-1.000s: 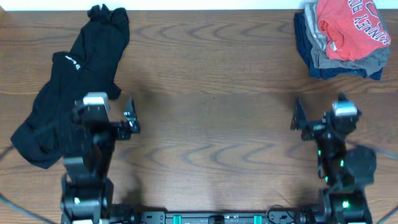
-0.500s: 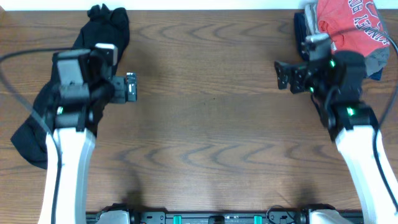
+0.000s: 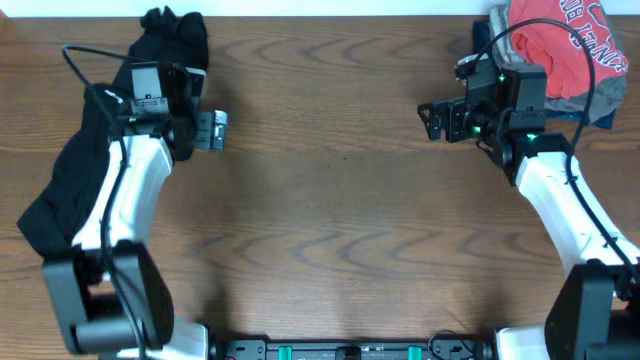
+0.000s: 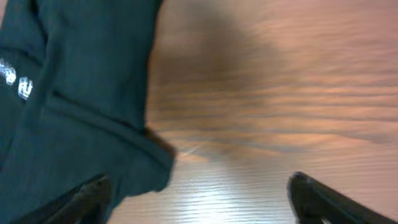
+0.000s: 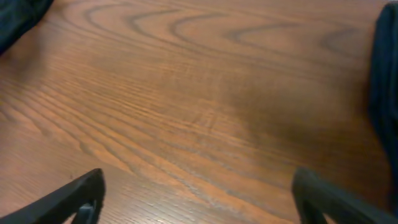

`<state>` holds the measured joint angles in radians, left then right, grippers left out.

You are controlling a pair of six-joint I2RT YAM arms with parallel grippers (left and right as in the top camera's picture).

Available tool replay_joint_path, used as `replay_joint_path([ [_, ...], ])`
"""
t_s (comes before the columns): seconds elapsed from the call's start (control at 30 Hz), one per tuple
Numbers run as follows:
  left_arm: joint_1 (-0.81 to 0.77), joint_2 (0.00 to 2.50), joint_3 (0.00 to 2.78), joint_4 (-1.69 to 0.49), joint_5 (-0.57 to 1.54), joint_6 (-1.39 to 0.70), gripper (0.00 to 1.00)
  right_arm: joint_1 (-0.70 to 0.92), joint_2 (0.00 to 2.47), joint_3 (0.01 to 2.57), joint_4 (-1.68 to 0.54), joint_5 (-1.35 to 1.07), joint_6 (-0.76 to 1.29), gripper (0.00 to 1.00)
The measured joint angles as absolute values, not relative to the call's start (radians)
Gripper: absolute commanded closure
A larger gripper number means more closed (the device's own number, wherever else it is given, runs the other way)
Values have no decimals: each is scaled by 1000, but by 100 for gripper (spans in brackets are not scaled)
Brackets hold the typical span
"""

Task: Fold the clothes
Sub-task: 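Reach the left gripper to the black shirt's top edge and grasp it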

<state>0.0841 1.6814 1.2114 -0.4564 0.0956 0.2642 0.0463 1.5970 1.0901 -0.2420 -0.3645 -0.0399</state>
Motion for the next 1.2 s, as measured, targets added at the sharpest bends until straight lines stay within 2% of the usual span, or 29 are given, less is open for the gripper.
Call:
replay_joint_path([
  [0.07, 97, 1728, 1211, -453, 47, 231, 20, 46, 1614, 1090, -243, -370, -43, 16],
  [0.33, 121, 1862, 1211, -399, -92, 172, 21, 50, 1672, 1091, -245, -376, -42, 17],
  [0.53, 122, 1901, 1211, -378, -121, 153, 36, 57, 1721, 1091, -246, -379, -41, 22],
  [0.87, 121, 1968, 1211, -376, -134, 153, 39, 59, 1731, 1091, -246, -379, -41, 22],
  [0.97, 121, 1974, 1214, -368, -139, 153, 49, 59, 1731, 1091, -246, -380, -41, 25],
  [1.2, 122, 1985, 1216, -365, -142, 146, 92, 59, 1731, 1091, -247, -382, -41, 35],
])
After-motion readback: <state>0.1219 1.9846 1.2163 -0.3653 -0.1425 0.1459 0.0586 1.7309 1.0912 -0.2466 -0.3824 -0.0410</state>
